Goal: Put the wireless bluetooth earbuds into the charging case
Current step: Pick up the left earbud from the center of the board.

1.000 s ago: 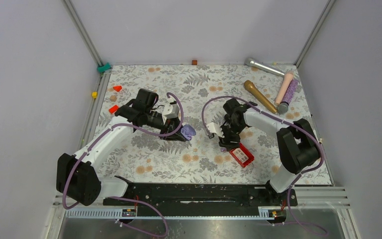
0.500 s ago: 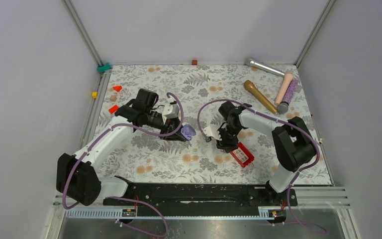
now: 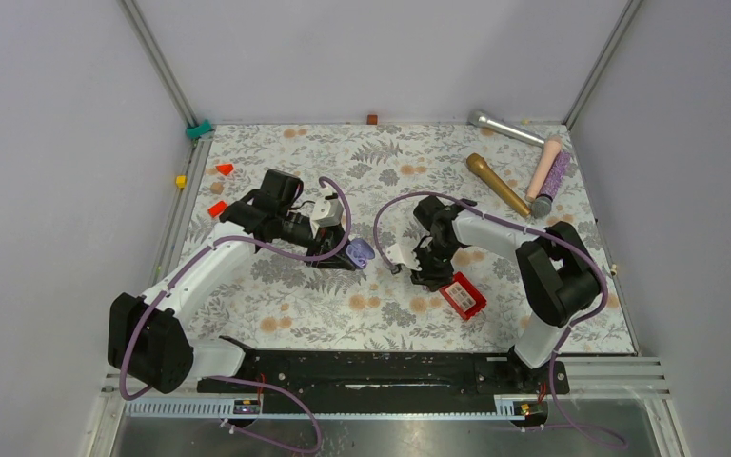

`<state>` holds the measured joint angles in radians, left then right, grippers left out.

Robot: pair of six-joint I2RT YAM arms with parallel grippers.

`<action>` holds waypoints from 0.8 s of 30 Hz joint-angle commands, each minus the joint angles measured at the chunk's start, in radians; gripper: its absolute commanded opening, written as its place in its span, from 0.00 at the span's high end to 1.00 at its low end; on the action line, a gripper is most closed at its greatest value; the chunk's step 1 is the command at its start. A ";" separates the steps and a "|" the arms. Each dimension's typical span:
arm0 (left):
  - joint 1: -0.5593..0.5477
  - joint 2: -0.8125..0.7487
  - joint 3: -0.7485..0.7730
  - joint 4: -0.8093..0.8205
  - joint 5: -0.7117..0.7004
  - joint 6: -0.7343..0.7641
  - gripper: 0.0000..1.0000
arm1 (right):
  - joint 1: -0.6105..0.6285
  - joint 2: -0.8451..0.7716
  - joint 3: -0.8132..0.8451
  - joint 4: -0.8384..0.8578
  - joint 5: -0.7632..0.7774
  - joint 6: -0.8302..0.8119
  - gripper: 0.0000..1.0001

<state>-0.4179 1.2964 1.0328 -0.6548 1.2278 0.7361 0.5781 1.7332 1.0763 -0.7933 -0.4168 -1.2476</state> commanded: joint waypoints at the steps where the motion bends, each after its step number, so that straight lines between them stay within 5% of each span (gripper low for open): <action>1: 0.001 -0.032 0.035 0.017 0.049 0.029 1.00 | 0.018 0.011 0.032 -0.014 0.020 0.008 0.57; 15: 0.001 -0.031 0.033 0.017 0.048 0.030 1.00 | 0.020 0.009 0.042 -0.014 0.016 0.031 0.65; 24: 0.001 -0.028 0.033 0.017 0.047 0.032 1.00 | 0.020 0.004 0.037 -0.015 0.013 0.027 0.80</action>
<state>-0.4179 1.2964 1.0328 -0.6548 1.2278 0.7368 0.5877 1.7386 1.0836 -0.7937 -0.4030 -1.2240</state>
